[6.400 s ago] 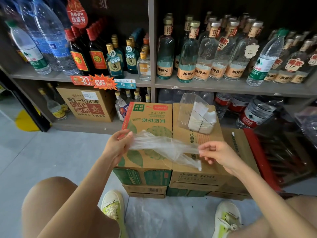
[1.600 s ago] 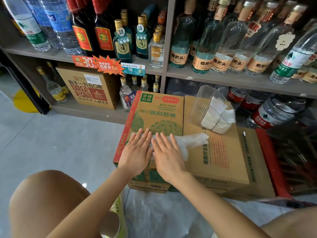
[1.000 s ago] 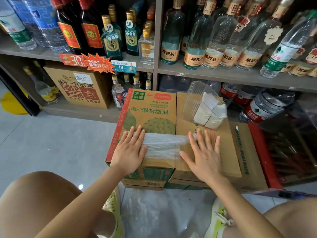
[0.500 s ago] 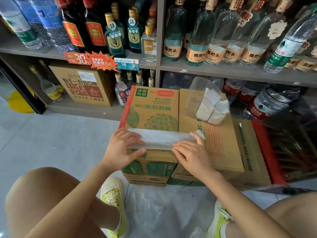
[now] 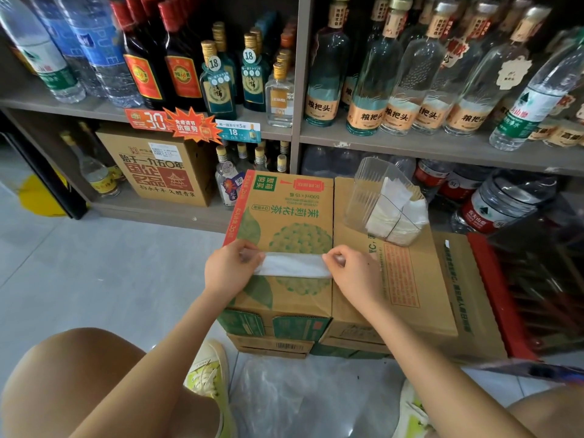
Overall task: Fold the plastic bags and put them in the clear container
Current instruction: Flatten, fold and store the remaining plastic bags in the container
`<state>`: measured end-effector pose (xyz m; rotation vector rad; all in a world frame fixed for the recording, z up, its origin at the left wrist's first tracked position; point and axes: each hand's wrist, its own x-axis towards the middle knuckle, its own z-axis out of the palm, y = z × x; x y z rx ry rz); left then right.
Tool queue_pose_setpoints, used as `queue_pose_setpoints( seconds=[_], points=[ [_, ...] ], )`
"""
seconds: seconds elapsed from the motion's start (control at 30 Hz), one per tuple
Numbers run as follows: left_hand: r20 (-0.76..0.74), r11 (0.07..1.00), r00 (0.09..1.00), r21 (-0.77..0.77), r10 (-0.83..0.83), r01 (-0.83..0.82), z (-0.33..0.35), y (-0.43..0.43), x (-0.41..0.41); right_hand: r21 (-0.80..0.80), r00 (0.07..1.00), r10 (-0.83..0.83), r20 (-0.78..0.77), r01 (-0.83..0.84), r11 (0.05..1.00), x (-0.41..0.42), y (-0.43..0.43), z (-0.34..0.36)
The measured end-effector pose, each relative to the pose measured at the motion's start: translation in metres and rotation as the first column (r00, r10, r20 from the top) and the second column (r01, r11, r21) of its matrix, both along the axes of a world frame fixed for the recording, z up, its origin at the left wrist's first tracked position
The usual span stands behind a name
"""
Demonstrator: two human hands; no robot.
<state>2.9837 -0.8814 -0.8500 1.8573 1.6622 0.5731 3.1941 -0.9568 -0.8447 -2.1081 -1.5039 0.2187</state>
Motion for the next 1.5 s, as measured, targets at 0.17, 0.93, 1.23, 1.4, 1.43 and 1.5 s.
queue_pose_setpoints(
  seconds=[0.17,0.93,1.23,1.4,1.43,1.5],
  points=[
    [-0.241,0.942,0.964,0.336,0.11,-0.023,0.009,-0.012,0.002,0.061,0.999,0.008,0.045,-0.011,0.998,-0.002,-0.001,-0.01],
    [-0.517,0.903,0.792,0.08,-0.324,0.422,-0.023,-0.032,0.027,-0.432,0.857,0.434,0.277,-0.293,0.853,-0.017,-0.02,-0.018],
    [-0.544,0.9,0.772,0.067,-0.329,0.431,-0.022,-0.032,0.028,-0.453,0.905,0.22,0.364,-0.034,0.891,0.063,-0.061,-0.016],
    [-0.532,0.836,0.726,0.058,-0.437,0.546,-0.021,-0.021,0.02,-0.099,0.895,0.125,0.429,-0.091,0.991,0.052,-0.053,-0.011],
    [-0.518,0.82,0.719,0.056,-0.464,0.57,-0.021,-0.017,0.019,-0.083,0.897,0.129,0.423,-0.104,0.991,0.05,-0.051,-0.013],
    [-0.472,0.813,0.744,0.093,-0.472,0.575,-0.016,-0.008,0.018,-0.055,0.917,0.128,0.379,-0.116,0.992,0.046,-0.048,-0.015]
  ],
)
